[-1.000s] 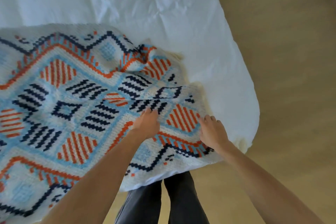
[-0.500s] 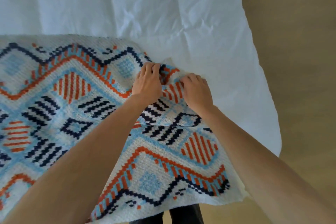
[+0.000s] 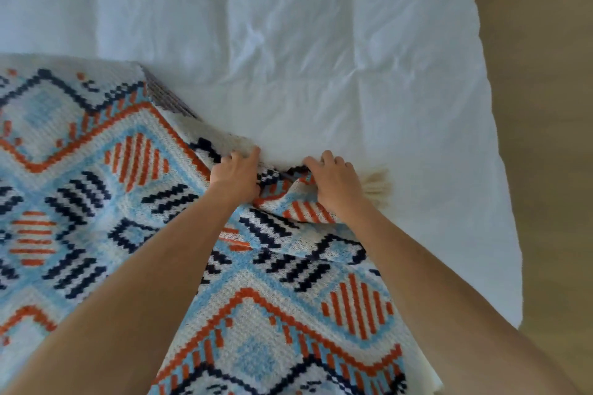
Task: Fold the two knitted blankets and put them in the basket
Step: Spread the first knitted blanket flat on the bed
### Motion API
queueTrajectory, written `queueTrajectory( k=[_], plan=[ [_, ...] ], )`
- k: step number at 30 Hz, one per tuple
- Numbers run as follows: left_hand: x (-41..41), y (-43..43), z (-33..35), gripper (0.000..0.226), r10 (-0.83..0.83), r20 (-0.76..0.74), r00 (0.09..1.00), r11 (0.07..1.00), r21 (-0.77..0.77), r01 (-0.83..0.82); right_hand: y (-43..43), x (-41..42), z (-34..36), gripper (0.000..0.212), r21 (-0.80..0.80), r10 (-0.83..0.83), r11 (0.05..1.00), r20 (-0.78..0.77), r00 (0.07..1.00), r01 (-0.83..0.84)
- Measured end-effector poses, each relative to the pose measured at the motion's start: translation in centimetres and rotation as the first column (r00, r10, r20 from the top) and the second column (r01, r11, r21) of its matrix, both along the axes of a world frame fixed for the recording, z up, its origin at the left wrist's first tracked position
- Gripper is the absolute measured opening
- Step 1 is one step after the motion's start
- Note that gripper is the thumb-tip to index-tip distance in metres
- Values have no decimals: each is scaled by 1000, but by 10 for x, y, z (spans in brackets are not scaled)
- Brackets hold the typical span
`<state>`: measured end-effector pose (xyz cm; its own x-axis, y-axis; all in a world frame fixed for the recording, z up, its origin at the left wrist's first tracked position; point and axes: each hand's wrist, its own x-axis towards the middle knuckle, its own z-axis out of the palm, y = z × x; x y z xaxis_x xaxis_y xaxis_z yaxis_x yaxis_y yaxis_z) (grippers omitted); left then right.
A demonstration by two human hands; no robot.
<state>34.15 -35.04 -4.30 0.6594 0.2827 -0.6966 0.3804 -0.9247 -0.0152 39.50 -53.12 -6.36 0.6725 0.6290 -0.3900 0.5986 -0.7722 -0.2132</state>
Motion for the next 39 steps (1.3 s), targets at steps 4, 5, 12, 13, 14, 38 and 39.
queueTrajectory(
  k=[4, 5, 12, 13, 14, 38, 39],
  plan=[
    [27, 5, 9, 31, 48, 152, 987, 999, 10, -50, -11, 33, 9, 36, 64, -143, 989, 94, 985, 137],
    [39, 4, 12, 30, 99, 264, 959, 995, -14, -99, -15, 49, 14, 34, 90, -194, 979, 119, 974, 184],
    [156, -25, 25, 30, 369, 561, 741, 897, -425, -125, -30, 175, 59, 27, 281, -415, 903, 373, 830, 325],
    [164, -26, 23, 36, 379, 532, 757, 883, -452, -124, -30, 185, 59, 31, 260, -409, 908, 390, 825, 328],
    [169, -26, 19, 46, 375, 487, 789, 874, -468, -126, -30, 192, 58, 38, 228, -406, 912, 394, 824, 340],
    [218, 30, -17, 29, 259, 616, 744, 965, -190, -179, 1, 256, -12, 25, 203, -492, 869, 273, 826, 451],
    [230, 27, -14, 28, 240, 660, 712, 970, -198, -143, -3, 274, -7, 26, 238, -521, 852, 301, 799, 466]
  ],
)
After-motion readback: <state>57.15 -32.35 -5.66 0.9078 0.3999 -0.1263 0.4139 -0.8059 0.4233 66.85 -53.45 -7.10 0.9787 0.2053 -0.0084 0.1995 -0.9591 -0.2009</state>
